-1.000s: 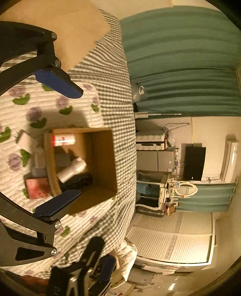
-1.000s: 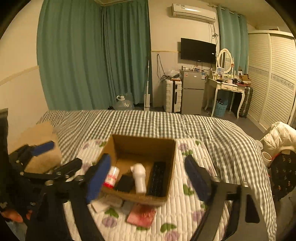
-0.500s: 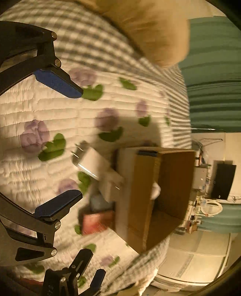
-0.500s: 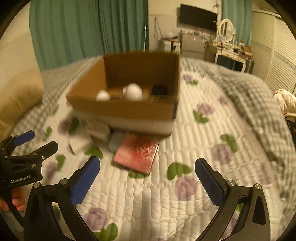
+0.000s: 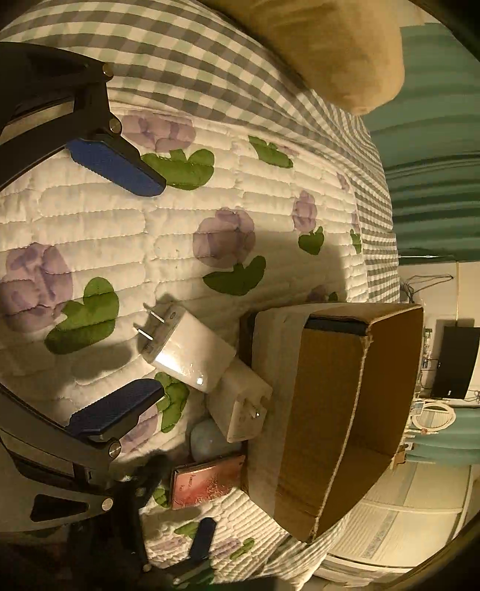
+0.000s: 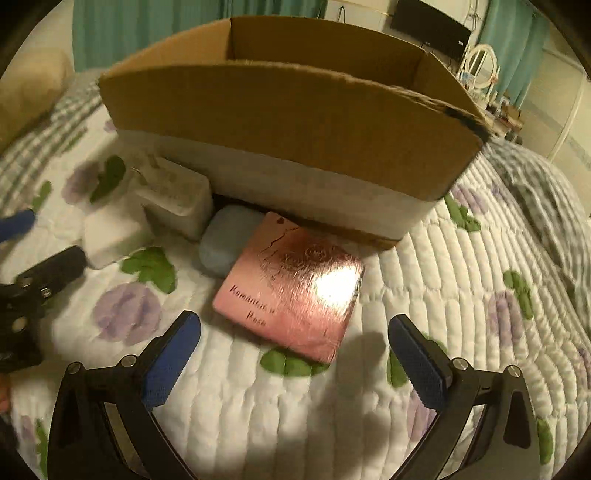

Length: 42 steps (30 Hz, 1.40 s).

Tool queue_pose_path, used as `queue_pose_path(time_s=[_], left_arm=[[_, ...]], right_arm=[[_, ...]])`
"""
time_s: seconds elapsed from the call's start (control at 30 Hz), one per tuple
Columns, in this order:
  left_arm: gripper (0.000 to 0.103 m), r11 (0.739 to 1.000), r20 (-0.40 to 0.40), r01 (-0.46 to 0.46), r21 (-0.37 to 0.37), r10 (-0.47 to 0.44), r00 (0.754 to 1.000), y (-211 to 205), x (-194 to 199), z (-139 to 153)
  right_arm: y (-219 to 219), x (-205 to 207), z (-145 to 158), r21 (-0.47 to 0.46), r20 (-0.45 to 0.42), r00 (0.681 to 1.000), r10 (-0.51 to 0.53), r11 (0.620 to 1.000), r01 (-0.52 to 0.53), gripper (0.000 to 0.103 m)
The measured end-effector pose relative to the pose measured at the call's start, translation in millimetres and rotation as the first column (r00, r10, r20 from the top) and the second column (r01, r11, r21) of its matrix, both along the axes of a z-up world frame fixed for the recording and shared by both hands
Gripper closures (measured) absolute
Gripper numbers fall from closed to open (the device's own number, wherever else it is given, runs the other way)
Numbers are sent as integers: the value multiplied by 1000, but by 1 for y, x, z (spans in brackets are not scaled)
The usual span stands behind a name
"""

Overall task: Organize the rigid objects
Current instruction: 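Grasp the small white charger with the left tool while the right tool grasps the pink notebook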

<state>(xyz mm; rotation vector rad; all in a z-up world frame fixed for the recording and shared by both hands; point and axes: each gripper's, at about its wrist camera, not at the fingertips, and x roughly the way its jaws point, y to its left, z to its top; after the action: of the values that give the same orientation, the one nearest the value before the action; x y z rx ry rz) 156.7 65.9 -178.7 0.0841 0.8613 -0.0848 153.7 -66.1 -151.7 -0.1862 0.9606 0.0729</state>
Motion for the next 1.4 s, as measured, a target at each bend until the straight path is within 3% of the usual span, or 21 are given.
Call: queue_pose_path(time_s=[0.07, 0.2, 0.37, 0.5, 0.8, 0.9, 1.03, 1.17, 1.27, 1.4], left_arm=[[2, 1000, -2, 3, 9, -3, 1000, -1, 1, -1], [2, 999, 1, 22, 25, -22, 1000, -5, 2, 3], [2, 998, -5, 53, 21, -53, 999, -16, 8, 5], [2, 993, 12, 100, 60, -101, 995, -26, 15, 6], [4, 977, -57, 191, 94, -186, 981, -33, 41, -12], [15, 974, -77, 200, 106, -193, 978, -37, 47, -18], [49, 964, -76, 248, 99, -241, 967, -46, 43, -18], [54, 968, -73, 232, 92, -226, 971, -48, 37, -15], [58, 979, -75, 194, 58, -189, 979, -41, 32, -12], [61, 986, -80, 163, 18, -161, 984, -34, 24, -9]], right_arm=[[2, 4, -3, -42, 11, 1000, -12, 999, 13, 13], [-3, -3, 4, -29, 48, 998, -28, 999, 29, 41], [-26, -14, 26, 49, 124, 990, -71, 997, 65, 47], [-42, -14, 40, 88, 164, 982, -91, 993, 77, 60], [-45, 6, 47, 130, 139, 990, 23, 991, -42, 60], [-45, 3, 46, 135, 119, 992, 35, 990, -51, 60], [-44, 2, 43, 120, 121, 992, 33, 992, -47, 60], [-46, 2, 42, 78, 126, 992, 21, 997, -31, 60], [-48, 1, 37, 66, 111, 994, 4, 998, -11, 45], [-51, 2, 31, 55, 90, 996, -8, 998, 3, 44]])
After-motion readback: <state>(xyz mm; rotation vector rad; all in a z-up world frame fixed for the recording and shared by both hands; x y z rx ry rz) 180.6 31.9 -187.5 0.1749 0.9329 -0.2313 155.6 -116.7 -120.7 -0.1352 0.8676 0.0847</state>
